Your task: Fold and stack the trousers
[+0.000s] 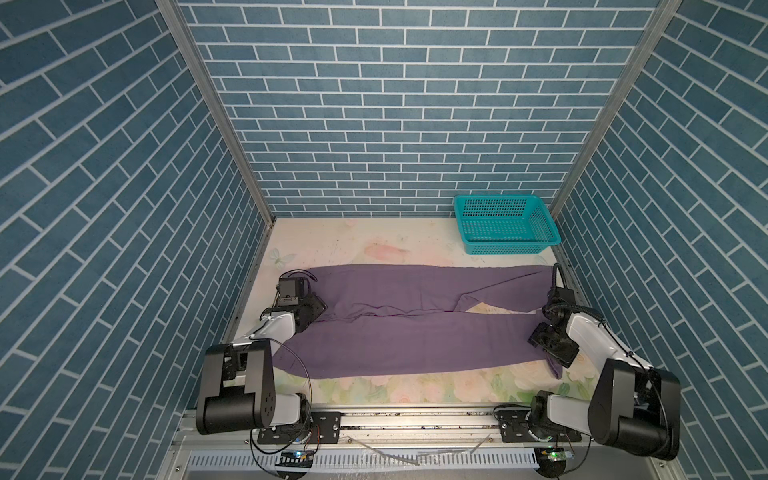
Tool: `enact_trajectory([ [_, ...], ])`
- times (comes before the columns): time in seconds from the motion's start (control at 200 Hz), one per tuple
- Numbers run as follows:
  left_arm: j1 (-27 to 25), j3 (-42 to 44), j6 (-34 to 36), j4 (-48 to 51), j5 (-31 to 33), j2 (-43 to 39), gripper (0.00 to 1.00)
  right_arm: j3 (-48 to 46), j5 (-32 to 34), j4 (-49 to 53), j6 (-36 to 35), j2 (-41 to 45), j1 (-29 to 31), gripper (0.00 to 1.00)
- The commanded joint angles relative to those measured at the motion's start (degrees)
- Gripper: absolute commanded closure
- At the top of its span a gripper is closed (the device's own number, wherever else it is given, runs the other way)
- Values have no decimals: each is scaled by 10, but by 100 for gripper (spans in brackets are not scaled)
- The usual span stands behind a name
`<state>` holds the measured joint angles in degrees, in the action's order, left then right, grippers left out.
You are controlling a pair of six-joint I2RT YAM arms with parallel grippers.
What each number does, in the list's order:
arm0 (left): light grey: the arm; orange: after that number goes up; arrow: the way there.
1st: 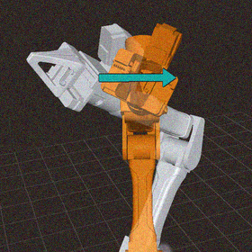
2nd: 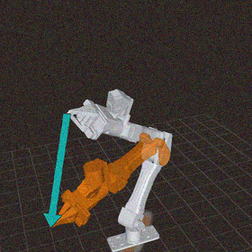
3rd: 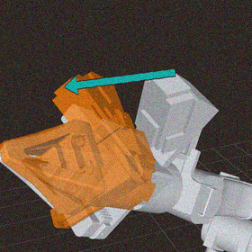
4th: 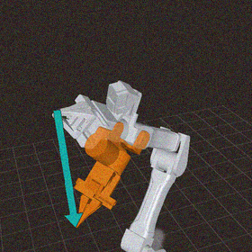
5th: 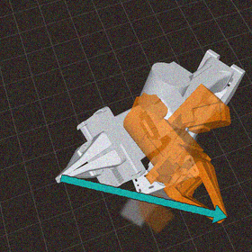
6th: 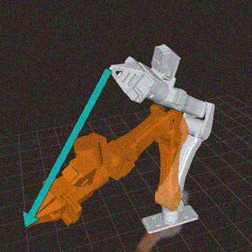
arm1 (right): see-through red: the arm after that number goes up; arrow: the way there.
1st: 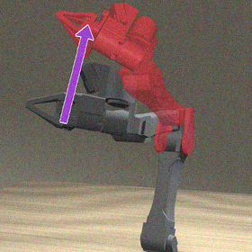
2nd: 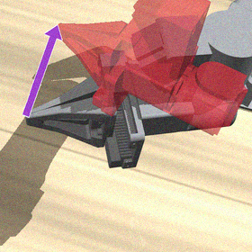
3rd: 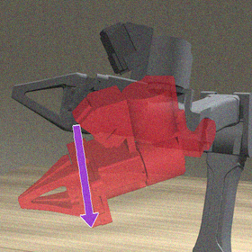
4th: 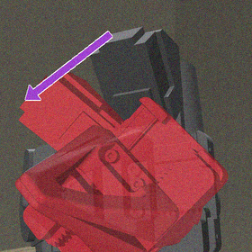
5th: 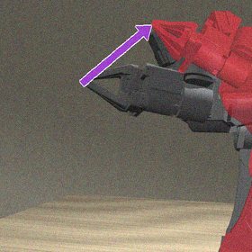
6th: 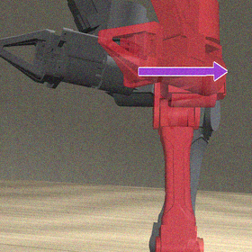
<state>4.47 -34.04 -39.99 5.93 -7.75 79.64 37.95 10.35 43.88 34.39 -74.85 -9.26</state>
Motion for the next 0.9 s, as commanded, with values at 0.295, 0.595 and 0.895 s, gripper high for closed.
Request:
enact_trajectory([
  [0.295, 0, -12, -8, 28, -14, 25, 31, 158, -3, 59, -26, -63, -29, 100],
  [0.595, 1, -19, 11, 57, 14, -16, 31, 312, -21, 226, -57, -65, -51, 100],
  [0.895, 5, -31, 15, 69, 10, -6, 29, 234, -51, 309, -17, 9, -56, 78],
])
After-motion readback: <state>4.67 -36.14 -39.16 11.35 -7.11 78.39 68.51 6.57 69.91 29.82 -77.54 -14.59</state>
